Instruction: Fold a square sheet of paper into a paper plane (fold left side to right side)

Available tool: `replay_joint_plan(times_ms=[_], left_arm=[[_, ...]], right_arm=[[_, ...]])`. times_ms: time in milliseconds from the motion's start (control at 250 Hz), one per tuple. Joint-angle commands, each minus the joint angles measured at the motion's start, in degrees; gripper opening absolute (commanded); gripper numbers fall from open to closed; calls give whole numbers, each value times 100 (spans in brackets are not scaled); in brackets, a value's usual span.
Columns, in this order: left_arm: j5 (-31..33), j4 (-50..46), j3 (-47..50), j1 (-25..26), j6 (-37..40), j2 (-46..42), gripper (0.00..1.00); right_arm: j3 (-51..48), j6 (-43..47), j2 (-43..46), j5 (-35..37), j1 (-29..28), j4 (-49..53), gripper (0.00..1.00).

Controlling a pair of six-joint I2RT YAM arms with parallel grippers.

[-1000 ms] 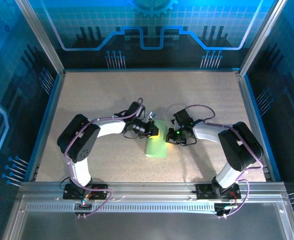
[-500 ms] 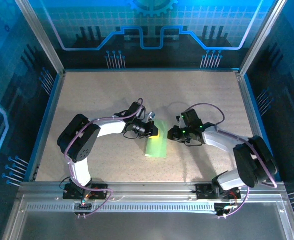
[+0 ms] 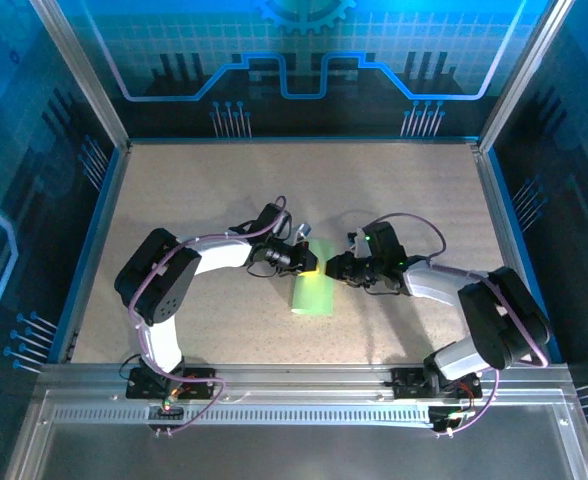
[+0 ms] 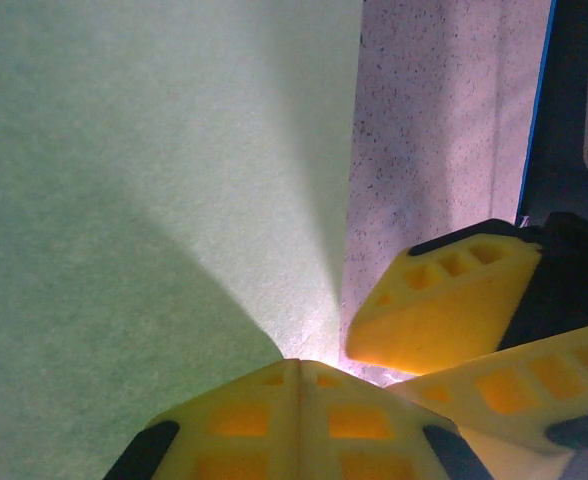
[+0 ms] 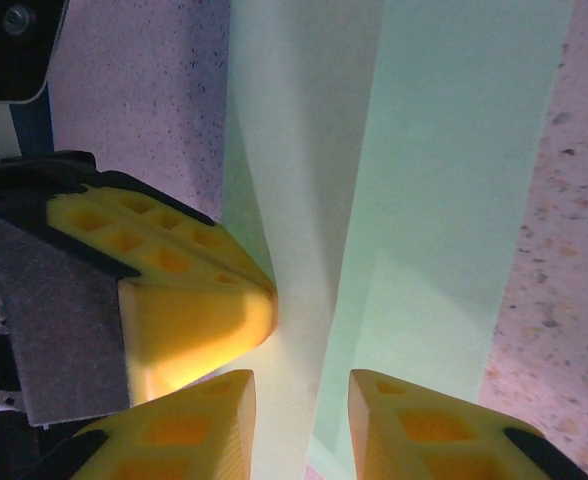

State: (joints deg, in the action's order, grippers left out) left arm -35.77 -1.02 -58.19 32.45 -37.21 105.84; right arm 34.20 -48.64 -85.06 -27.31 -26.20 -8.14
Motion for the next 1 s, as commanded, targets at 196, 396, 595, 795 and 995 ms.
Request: replay_joint_plan(times_ms=[196,396,595,795,995], left_arm=[[52,-125,-183,42,44,7,4],[183,-201,-133,42,133,-188,14],[1086,-687,56,19,487,-796,44],[1603,-1085,195,14,766,-1002,61],[1652,-1180,213,79,861,-785,64]], right_arm=[[-12,-230,-402,-149,-217,-567,23],[104,-143,-469,149,-241,-34,6],[290,-40,-538,449,-263,618,5],[338,-33,-581,571,-259,754,5],[423,51,-609,612,-268,863,5]])
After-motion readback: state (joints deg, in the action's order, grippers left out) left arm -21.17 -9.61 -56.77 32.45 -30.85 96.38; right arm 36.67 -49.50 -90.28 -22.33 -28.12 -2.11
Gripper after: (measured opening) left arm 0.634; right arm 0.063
